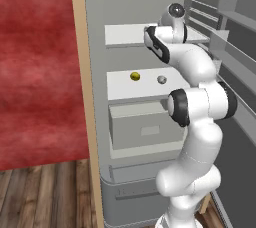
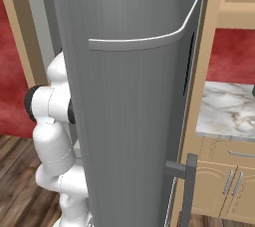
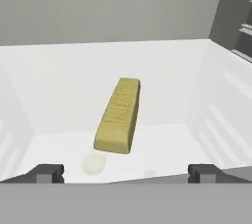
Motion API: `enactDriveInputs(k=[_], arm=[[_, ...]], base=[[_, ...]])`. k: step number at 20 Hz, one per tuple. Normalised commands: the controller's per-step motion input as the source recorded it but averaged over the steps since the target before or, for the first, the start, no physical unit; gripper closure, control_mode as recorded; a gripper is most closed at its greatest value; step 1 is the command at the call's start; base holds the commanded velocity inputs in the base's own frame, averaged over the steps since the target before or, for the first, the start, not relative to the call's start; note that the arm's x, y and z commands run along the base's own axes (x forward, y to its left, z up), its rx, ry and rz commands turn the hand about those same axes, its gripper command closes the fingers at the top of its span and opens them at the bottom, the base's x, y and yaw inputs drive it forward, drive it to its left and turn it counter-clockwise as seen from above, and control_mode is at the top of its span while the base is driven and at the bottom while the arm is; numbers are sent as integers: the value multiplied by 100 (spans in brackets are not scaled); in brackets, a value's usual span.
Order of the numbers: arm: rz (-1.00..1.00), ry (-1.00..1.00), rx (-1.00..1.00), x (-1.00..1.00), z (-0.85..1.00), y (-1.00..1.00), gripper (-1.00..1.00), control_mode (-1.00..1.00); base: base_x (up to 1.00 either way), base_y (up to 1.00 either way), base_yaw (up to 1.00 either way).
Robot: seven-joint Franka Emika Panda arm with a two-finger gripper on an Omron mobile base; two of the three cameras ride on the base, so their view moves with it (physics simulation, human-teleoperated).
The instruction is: Pick the egg and butter from the fridge and place them by the bowl for mixing.
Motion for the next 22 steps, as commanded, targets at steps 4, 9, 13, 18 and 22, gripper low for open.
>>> enactDriveInputs(k=[4, 9, 13, 18, 22], arm=[[0, 3, 0, 36, -15, -2, -100, -100], [0, 4, 0, 33, -21, 0, -100, -100], [0, 3, 0, 38, -9, 0, -100, -100], [0, 8, 4, 27, 5, 0, -100, -100], [0, 6, 11, 12, 29, -3, -100, -100]], base=[[0, 0, 0], [0, 0, 0], [0, 0, 0], [0, 0, 0], [0, 0, 0]])
